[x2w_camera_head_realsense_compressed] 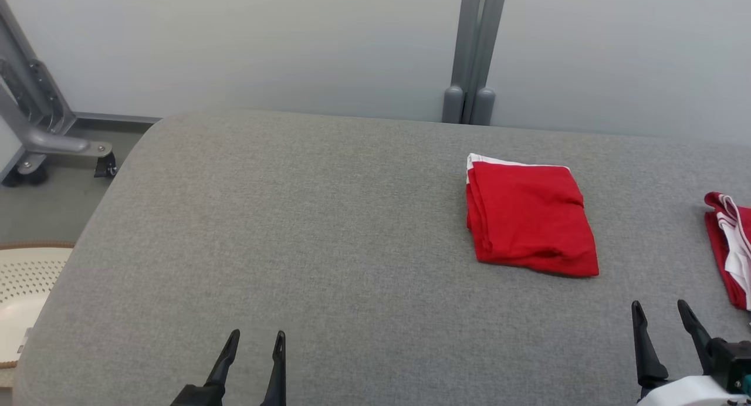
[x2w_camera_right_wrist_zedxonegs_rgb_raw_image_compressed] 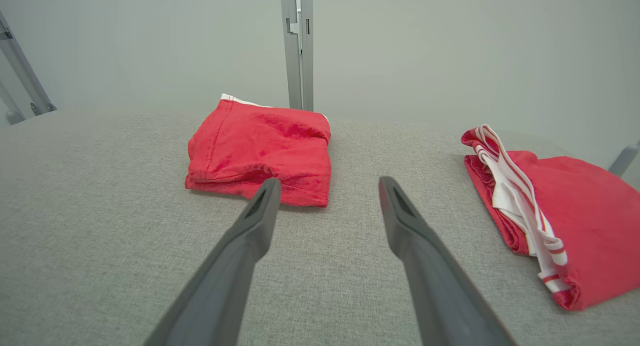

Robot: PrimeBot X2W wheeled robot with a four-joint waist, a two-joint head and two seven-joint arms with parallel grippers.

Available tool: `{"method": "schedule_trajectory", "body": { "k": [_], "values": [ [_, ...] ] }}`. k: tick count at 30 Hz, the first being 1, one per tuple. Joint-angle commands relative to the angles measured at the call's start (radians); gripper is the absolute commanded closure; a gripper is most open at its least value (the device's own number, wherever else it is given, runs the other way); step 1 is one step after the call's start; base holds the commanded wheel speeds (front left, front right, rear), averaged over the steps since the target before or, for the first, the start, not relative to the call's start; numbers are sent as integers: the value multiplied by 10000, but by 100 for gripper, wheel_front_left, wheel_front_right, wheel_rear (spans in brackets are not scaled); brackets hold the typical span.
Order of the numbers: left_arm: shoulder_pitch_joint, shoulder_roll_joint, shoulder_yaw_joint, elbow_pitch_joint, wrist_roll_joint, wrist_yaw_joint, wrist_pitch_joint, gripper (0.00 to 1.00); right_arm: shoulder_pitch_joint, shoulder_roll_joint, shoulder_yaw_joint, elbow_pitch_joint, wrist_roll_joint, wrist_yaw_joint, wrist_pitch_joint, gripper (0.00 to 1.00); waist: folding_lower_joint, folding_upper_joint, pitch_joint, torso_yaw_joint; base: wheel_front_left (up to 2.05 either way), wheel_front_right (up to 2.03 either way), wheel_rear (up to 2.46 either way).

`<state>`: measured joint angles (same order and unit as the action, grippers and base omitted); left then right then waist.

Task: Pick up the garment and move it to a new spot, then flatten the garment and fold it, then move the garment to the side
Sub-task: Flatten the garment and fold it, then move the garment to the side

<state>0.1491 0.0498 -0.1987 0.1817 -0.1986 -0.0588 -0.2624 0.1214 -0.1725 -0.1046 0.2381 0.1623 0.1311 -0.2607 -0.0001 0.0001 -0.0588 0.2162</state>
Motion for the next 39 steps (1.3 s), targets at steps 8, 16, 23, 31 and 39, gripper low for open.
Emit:
{"method": "schedule_trajectory", "body": {
  "k": [8,16,23,31,39],
  "values": [
    [176,17,122,136,38,-163,-29,0,601,699,-381,-277,-634,-10,-50,0,1,-1,-167,-700,0,0,0],
    [187,17,183,227,77,-197,-29,0,625,816,-505,-391,-708,-10,-52,0,1,-1,-112,-743,0,0,0],
    [69,17,186,251,58,-170,-29,0,609,880,-532,-338,-739,-10,-52,0,1,-1,-77,-687,0,0,0],
    [8,17,206,219,44,-174,-29,0,549,911,-524,-284,-746,-10,-53,0,1,-1,-23,-684,0,0,0],
    [-261,17,-21,210,-84,-210,-29,0,-865,572,-646,-54,492,-10,327,0,1,-1,466,-650,0,0,0]
  ]
}}
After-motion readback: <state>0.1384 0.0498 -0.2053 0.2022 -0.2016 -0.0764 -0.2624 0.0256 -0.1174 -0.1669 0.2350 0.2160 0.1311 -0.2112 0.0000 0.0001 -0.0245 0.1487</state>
